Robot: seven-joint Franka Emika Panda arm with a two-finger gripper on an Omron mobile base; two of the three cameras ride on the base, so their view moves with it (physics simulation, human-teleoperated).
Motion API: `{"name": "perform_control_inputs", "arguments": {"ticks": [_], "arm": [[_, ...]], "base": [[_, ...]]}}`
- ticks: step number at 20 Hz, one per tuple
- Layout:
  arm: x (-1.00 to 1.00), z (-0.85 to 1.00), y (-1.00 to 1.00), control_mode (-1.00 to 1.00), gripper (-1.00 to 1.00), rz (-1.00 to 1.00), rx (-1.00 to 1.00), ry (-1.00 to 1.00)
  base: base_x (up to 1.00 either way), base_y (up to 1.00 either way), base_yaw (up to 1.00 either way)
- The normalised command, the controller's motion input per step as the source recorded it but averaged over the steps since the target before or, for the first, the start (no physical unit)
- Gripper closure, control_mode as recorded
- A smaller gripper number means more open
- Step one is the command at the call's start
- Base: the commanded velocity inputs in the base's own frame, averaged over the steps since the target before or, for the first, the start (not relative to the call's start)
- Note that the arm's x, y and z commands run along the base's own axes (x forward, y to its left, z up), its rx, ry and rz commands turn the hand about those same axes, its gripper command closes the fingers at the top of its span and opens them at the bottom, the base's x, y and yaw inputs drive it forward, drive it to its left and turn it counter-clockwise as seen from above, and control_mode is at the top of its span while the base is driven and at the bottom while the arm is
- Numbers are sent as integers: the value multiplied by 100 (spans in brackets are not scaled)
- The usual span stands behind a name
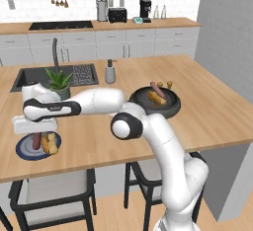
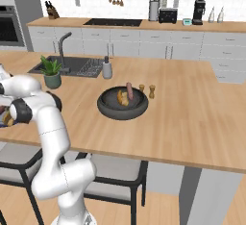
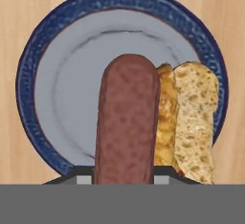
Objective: Place one bun and one sausage from the bowl on each plate.
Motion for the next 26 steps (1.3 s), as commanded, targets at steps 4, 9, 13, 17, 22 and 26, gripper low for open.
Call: {"name": "perform_control_inputs", "arguments": {"ticks": [4, 9, 13, 17, 22, 26], "arm": [[12, -18, 16, -100, 100, 0, -2, 0], [16, -17, 15, -100, -100, 0, -2, 0], [0, 0, 0, -100, -100, 0, 0, 0], [0, 2, 0, -100, -100, 0, 0, 0], [-2, 59, -17, -100, -100, 0, 0, -1], [-5, 25, -96, -100, -100, 2, 0, -8]], "base": [[0, 0, 0], [0, 0, 0], [0, 0, 0], [0, 0, 0], [0, 0, 0], [0, 0, 0]]}}
